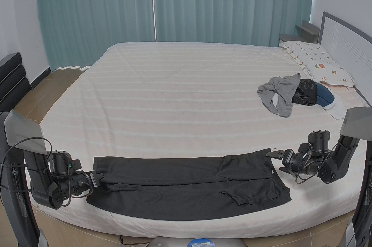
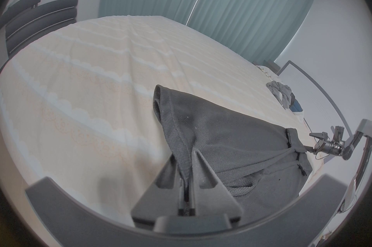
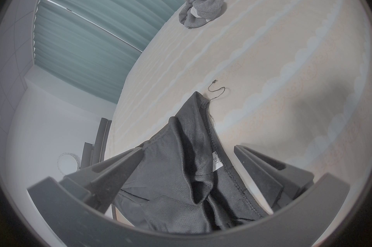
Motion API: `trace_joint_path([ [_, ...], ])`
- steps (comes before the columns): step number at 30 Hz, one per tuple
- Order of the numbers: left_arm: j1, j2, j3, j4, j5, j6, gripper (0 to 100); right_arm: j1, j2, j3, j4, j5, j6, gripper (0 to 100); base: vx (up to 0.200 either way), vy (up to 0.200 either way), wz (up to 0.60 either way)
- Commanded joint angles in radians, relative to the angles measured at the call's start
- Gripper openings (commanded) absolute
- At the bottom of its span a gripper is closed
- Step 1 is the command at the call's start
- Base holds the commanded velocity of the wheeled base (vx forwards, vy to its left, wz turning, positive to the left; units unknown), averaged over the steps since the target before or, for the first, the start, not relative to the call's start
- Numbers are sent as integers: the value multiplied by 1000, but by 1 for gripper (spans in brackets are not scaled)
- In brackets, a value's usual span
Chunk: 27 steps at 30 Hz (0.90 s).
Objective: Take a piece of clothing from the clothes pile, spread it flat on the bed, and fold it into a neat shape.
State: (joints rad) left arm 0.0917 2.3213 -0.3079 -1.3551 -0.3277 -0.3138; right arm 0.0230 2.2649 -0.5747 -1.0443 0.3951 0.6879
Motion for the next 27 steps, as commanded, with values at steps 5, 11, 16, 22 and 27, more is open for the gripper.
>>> trace_joint_path([
  [5,-13,-26,-4,1,-1,-64,0,0,1,-1,0,1,1,100,0,0,0],
  [11,-30,-45,-2,1,-1,-94,0,0,1,-1,0,1,1,100,0,0,0],
  [16,-32,-36,-2,1,1,-94,0,0,1,-1,0,1,1,100,0,0,0],
  [22,-26,-36,-5,1,-1,-96,0,0,1,1,0,1,1,100,0,0,0],
  [27,-26,-36,-7,1,-1,-96,0,0,2,-1,0,1,1,100,0,0,0],
])
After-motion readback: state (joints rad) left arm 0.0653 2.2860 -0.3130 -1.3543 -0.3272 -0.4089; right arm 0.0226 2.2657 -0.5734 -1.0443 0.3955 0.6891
